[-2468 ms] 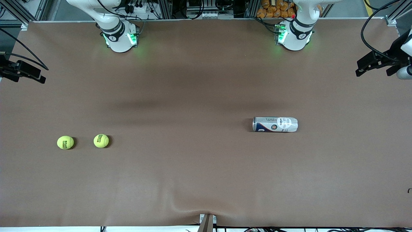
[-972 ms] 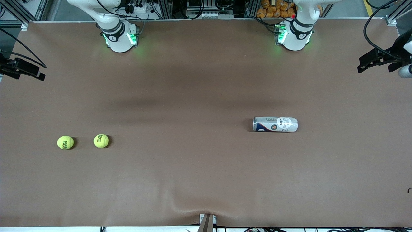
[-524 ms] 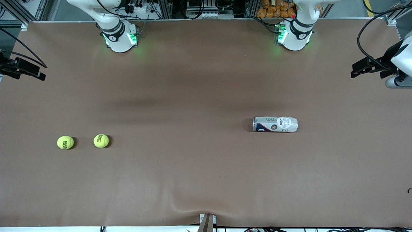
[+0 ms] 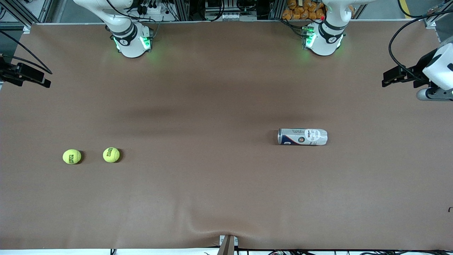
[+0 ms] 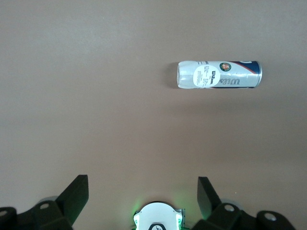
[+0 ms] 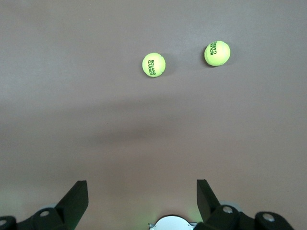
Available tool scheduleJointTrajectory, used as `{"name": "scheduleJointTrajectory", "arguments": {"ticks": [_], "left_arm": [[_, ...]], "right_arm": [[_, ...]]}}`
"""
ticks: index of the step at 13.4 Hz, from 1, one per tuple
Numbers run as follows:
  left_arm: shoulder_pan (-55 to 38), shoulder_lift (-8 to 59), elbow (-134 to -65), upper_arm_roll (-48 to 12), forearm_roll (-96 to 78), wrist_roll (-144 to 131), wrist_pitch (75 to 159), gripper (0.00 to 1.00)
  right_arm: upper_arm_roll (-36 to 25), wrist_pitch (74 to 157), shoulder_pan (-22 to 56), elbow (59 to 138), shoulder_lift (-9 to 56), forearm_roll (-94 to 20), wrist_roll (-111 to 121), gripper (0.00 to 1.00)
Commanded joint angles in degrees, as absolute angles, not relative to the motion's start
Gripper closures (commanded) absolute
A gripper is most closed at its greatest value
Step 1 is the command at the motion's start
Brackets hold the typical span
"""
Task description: Insert tennis ball vertically with right arm
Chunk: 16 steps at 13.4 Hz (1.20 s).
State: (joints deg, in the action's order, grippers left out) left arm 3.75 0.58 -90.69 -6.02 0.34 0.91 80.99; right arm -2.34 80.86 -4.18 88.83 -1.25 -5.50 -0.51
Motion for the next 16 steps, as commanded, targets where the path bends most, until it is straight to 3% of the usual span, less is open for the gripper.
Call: {"name": "scheduleJointTrajectory", "arguments": {"ticks": [1, 9, 16], "left_arm": [[3.7, 0.3, -93.4, -6.2, 0.0, 4.2, 84.1, 0.0], [3.7, 1.3, -103.6, -12.8, 0.4, 14.2, 97.5, 0.0], [1.1, 12.7, -104.3, -21.2, 13.1, 25.0, 104.5, 0.0]], "right_arm": [[-1.6, 80.0, -5.3, 88.5, -1.8, -6.0, 0.2, 0.0], [-1.6, 79.7, -5.3, 88.6, -1.8, -6.0, 0.2, 0.0], [-1.6, 79.7, -5.3, 88.5, -1.8, -6.1, 0.2, 0.0]]}}
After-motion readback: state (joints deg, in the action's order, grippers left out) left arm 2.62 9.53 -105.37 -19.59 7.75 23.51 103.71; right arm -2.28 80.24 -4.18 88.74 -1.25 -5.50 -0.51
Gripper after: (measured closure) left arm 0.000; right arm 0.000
